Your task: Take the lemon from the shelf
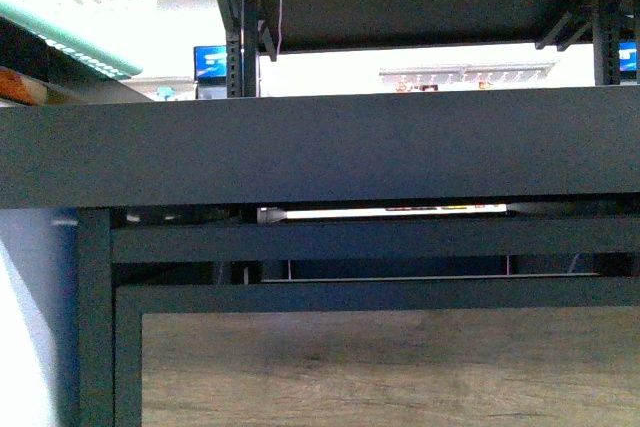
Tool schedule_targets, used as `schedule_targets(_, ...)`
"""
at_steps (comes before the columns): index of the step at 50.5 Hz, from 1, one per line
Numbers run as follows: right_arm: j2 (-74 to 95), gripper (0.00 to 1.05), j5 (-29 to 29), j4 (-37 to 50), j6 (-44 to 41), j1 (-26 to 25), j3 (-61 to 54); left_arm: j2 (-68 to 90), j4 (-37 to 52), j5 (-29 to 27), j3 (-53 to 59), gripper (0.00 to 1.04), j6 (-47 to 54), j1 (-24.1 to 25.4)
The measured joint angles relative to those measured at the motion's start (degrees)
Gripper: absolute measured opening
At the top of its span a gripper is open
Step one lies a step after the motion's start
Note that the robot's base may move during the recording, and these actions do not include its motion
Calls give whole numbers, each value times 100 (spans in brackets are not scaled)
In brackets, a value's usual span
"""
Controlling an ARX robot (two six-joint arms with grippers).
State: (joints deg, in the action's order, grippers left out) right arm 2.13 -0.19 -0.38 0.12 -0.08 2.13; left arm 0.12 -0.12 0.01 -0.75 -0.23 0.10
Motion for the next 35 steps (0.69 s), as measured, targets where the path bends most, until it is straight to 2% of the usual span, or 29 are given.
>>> schedule_targets(35,2,97,7,0,2,-2,-7,0,0,-4,0,97,-2,0)
